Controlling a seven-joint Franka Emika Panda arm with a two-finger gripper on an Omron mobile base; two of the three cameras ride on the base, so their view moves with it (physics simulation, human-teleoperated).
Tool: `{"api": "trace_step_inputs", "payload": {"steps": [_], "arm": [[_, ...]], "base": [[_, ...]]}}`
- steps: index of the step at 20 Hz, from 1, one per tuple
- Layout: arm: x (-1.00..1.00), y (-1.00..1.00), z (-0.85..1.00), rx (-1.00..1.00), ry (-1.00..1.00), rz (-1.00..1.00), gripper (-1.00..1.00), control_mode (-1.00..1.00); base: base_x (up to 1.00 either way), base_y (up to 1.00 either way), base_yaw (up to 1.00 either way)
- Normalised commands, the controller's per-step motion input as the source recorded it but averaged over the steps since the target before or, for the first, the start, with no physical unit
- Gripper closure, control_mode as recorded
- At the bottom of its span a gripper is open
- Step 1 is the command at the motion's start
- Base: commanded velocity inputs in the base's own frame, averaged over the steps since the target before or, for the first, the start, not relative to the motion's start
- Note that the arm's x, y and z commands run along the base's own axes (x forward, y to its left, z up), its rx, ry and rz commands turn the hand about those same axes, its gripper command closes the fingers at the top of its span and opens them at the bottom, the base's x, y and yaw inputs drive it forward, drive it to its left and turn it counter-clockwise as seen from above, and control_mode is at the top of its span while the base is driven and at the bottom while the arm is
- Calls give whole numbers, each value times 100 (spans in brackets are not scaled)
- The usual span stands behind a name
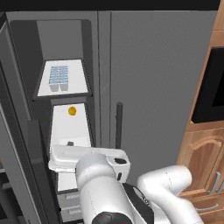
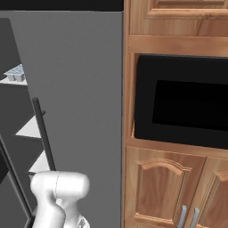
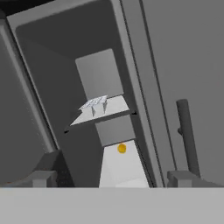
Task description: Open the freezer door, pick up the ice cube tray from the freezer, and place it on the dining counter.
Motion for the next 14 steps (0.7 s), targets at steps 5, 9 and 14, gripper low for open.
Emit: {"api": "trace_step_inputs", "payload": {"steps": [5,9,14], "arm": [[98,0,0,2,0,29,-100,-100],[56,2,0,-1,0,31,-100,-100],[30,26,0,-6,0,35,-100,-100]], "base": [[0,0,0],[0,0,0],[0,0,0]]}}
